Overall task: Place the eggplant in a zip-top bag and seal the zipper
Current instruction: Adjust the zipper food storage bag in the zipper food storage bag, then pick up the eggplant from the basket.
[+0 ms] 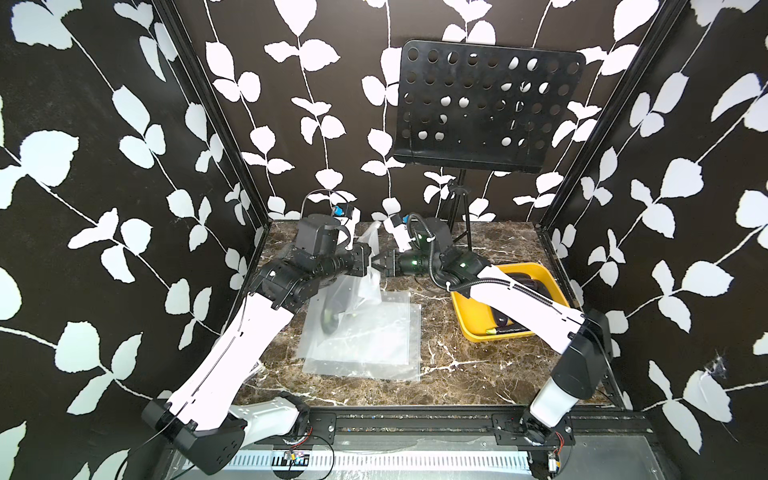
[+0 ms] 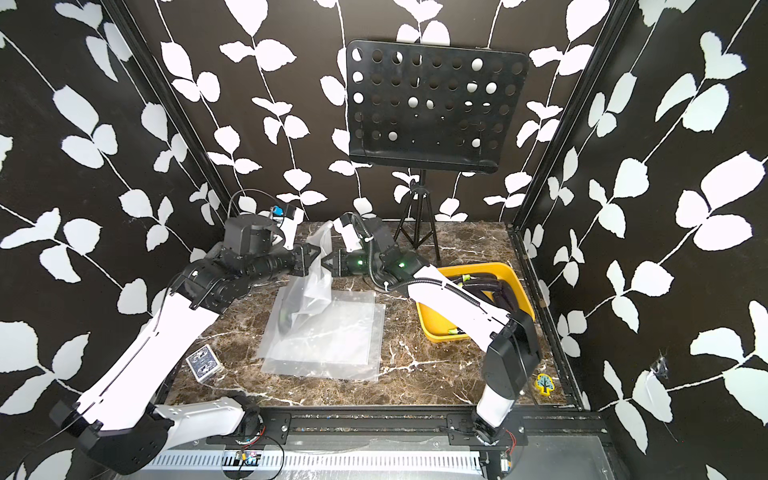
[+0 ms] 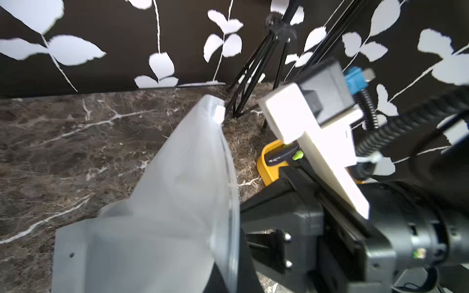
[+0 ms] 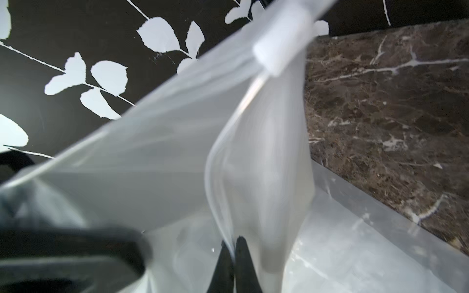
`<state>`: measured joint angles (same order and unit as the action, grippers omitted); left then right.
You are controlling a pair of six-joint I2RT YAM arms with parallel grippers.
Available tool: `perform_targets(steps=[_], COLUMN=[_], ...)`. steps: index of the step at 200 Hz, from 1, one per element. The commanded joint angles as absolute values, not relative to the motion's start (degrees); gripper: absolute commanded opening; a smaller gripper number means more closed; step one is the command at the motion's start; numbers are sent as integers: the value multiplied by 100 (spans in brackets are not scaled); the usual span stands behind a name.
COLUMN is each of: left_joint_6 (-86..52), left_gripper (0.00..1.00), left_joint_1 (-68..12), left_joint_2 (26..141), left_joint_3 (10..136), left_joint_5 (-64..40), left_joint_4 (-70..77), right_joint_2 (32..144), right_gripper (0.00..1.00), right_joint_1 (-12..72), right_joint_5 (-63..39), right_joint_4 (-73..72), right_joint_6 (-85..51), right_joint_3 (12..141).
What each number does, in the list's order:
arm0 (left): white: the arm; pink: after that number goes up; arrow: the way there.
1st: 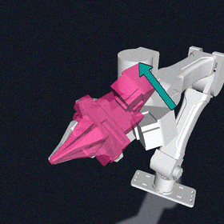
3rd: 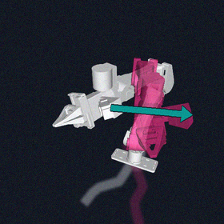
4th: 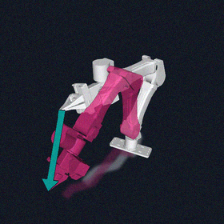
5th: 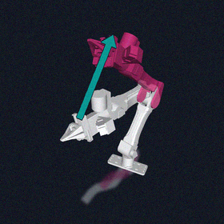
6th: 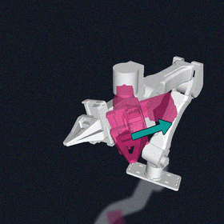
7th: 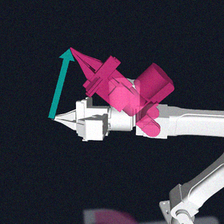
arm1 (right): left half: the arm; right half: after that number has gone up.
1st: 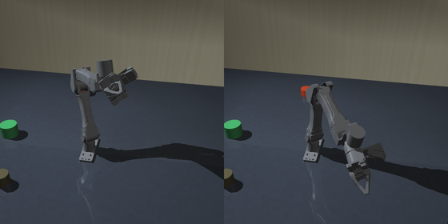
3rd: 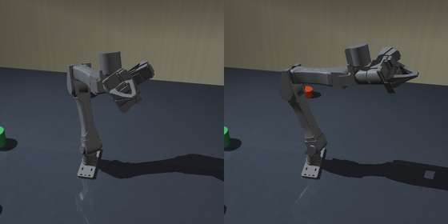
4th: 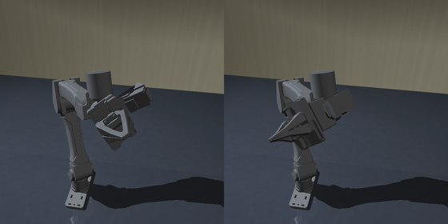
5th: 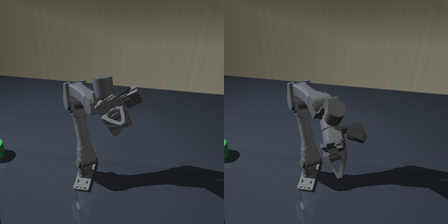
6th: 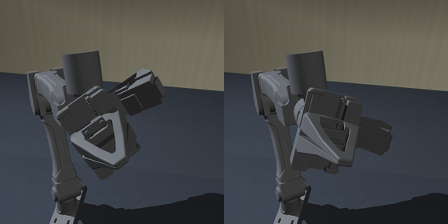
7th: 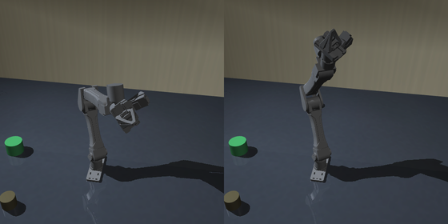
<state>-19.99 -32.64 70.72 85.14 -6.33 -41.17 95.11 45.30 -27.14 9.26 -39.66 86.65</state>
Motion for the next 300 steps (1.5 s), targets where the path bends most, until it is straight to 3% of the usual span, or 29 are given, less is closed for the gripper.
perform_targets(steps=[1, 39, 80, 89, 116, 148, 183, 234, 300], left_joint_6=[-2202, -2648, -2950, -2988, -2910, -2899, -2822, -2632, -2605], left_gripper=[0, 0, 0, 0, 0, 0, 0, 0, 0], left_joint_1=[-3360, -3849, -4393, -4404, -4405, -4405, -4403, -4403, -4397], left_joint_2=[7581, 8548, 9347, 9401, 9489, 9636, 9696, 9600, 9586], left_joint_3=[8072, 7201, 7282, 7291, 7364, 7406, 7512, 7623, 7497], left_joint_5=[-1105, -1450, -1613, -1611, -1536, -1578, -1573, -1508, -1598], left_joint_4=[-3804, -2697, -2223, -2186, -2271, -2251, -2232, -2329, -2198], right_joint_2=[8964, 8709, 8315, 8196, 7870, 7449, 7796, 8157, 7867], right_gripper=[1, 2, 2, 7, 33, 43, 48, 54, 58], right_joint_1=[4192, 3735, 3532, 3467, 3132, 2684, 1976, 1609, 316], right_joint_5=[-2382, -2233, -1875, -1822, -1949, -1644, -746, 198, 953], right_joint_4=[775, 685, 781, 920, 1231, 1856, 2463, 1654, 1841], right_joint_6=[-4110, -4096, -4083, -4054, -3958, -3617, -3435, -3937, -4782], right_joint_3=[7804, 6285, 5389, 5337, 5193, 5441, 5759, 5489, 5049])
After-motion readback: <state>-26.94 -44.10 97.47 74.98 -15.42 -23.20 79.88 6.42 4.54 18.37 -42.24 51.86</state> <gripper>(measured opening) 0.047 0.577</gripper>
